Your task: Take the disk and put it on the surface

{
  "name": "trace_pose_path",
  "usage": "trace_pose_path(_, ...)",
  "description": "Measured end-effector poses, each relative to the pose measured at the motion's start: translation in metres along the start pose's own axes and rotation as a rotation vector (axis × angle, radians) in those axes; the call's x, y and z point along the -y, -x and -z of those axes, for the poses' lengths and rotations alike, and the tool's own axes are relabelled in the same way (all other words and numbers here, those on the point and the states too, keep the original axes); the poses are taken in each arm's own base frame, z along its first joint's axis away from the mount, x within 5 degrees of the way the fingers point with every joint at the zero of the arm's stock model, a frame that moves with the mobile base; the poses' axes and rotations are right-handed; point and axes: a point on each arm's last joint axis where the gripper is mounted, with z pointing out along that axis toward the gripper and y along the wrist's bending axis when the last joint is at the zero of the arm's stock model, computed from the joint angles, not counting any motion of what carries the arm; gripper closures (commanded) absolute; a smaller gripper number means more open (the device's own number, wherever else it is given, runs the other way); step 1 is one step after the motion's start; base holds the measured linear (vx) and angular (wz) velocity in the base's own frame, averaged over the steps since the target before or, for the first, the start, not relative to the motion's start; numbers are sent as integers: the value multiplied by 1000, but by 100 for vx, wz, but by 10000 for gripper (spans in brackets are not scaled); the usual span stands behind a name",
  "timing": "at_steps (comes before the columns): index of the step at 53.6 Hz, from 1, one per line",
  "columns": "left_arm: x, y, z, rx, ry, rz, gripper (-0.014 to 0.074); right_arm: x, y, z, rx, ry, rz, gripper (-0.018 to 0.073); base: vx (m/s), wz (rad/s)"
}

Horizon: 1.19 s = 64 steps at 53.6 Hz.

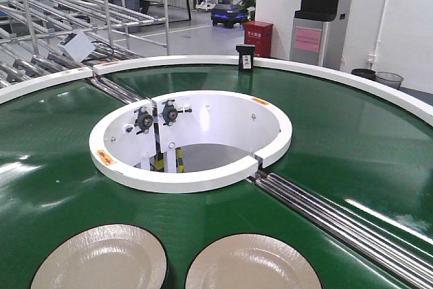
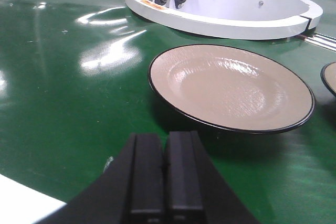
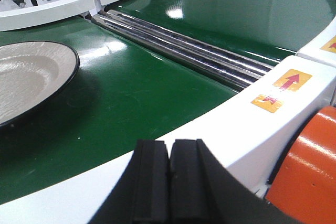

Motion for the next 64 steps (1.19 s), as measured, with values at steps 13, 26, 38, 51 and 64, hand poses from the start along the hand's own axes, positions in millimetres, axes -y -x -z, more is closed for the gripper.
trace_pose_path(13, 0, 0, 0, 0, 0, 0, 598, 0, 0, 0, -1, 0, 0, 567, 0, 0)
trace_pose_path(26, 0, 4, 0, 49, -3, 0, 598, 0, 0, 0, -1, 0, 0, 567, 0, 0)
trace_pose_path(38, 1, 14, 1, 156, -8, 0, 598, 0, 0, 0, 0, -5, 20, 567, 0, 0)
trace_pose_path(51, 1, 19, 2, 216, -11, 0, 598, 7, 1, 0, 4, -74, 317, 567, 0, 0)
trace_pose_path(64, 1, 21, 2, 227, -12, 0, 598, 8, 4, 0, 25, -94, 403, 567, 0, 0)
